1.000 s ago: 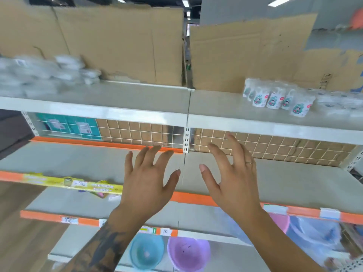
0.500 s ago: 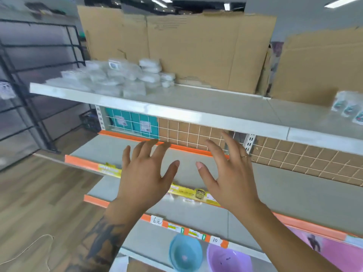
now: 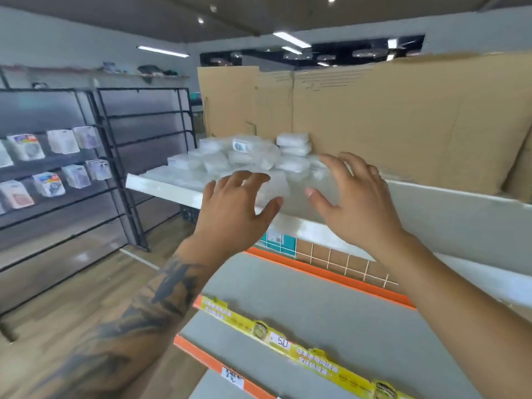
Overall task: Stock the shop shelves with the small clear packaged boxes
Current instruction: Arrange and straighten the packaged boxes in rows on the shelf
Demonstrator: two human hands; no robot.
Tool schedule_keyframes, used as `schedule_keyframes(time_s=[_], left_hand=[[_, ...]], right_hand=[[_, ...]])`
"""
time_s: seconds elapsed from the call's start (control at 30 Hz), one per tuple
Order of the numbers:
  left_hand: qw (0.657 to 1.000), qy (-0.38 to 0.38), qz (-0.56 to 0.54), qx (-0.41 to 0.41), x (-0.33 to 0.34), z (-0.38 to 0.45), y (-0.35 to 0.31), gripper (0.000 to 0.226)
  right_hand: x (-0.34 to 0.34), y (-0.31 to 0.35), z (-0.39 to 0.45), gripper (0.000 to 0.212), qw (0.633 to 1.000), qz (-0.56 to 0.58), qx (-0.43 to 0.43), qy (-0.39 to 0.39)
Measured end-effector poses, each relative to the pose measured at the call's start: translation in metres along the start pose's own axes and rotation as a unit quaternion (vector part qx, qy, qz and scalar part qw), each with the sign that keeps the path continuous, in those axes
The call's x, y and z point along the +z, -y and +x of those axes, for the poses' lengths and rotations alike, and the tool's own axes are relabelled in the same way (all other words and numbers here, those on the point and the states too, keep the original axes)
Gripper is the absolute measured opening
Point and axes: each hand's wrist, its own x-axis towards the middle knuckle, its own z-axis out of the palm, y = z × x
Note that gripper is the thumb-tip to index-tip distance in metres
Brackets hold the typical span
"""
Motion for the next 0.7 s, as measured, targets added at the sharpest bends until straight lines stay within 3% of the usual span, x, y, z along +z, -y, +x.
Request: schedule_keyframes(time_s=[0.23,0.5,0.7], left_hand=[[1.0,0.017,-0.005,-0.012,0.018,0.118,0.049,0.054],[0.995,0.097,0.032,-0.006,0.04,0.213,0.115,0.054],[0.964,0.26,-0.038,0.046,0.058,0.273,0.152,0.075]], right_hand=[[0.029,-0.011,0.116,0.058,0.995,-0.046,0.028,0.085],[0.089,-0.019,0.199,0.061,0.985,-0.047,0.064,0.152],[0.128,-0.016,0.237,0.055,0.976,-0.067,0.093,0.186]])
